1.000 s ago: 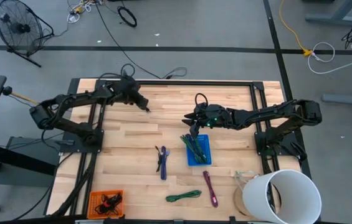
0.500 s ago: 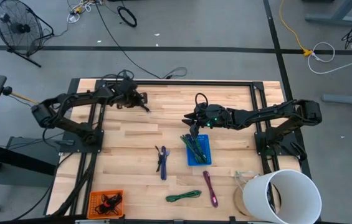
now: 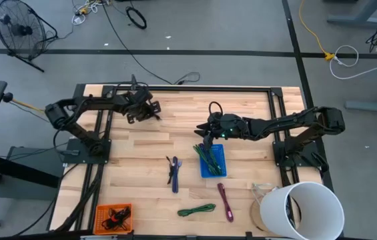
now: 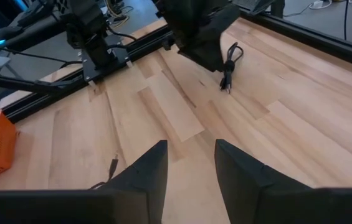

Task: Pick & Place USB Port
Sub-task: Put the black charger cable into the orange bin

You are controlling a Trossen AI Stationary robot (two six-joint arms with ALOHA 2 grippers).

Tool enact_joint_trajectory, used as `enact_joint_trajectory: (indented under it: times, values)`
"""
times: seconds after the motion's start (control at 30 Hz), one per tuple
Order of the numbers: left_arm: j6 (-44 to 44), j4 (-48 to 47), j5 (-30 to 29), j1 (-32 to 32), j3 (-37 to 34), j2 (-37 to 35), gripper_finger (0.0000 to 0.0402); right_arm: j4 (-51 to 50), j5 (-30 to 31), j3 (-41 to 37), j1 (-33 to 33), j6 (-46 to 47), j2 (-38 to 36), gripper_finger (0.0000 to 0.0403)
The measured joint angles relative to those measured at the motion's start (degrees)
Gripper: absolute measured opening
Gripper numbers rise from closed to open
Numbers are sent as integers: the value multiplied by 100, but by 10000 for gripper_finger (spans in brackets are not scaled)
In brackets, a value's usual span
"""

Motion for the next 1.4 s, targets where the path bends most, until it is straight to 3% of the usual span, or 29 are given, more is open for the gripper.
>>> enact_joint_trajectory:
  times: [0.63,0.87,1.03,1.23,1.4]
  values:
    - [-646,373,-495,83,0,105,119,1,2,0,6,0,0,132]
    - [-1168,479,-538,74,23,487,119,7,2,0,4,-2,0,132]
    - [-470,544,-362,148,41,688,108,6,2,0,6,-2,0,132]
    - [508,500,464,437,15,625,26,4,0,0,8,-2,-1,132]
    - [797,510,568,439,13,632,27,3,0,0,8,-2,-1,132]
